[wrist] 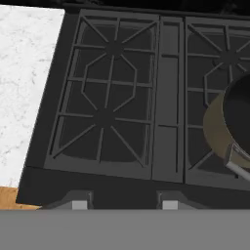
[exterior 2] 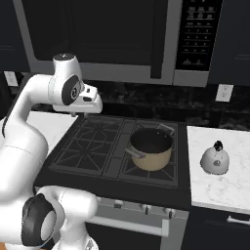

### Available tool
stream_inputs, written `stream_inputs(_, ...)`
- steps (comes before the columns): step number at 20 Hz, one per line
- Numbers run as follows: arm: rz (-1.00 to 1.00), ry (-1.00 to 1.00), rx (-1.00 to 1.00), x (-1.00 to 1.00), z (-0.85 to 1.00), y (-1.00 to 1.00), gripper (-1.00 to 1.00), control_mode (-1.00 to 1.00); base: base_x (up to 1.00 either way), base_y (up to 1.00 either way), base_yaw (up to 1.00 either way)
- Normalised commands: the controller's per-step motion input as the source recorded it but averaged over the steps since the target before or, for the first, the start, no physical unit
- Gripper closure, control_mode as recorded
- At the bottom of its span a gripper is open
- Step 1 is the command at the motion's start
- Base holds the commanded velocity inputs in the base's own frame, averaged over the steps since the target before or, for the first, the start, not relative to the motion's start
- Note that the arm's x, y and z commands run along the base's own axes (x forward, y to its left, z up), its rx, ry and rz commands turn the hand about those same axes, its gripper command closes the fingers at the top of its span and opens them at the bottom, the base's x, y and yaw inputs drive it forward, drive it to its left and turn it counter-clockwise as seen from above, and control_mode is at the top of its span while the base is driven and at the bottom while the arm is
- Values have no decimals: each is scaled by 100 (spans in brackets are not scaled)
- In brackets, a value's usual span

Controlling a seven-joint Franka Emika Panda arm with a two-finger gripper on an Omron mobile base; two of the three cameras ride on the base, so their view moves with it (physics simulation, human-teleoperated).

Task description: Pick the kettle from the counter and place it on a stove burner. Then turn the burner on.

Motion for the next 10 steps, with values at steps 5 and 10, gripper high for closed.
stream_inputs(5, 0, -15, 1, -19, 0, -33, -100, -100, 0, 0, 0)
stream_inputs(10, -3, -32, 4, -55, 3, -91, -100, -100, 0, 0, 0)
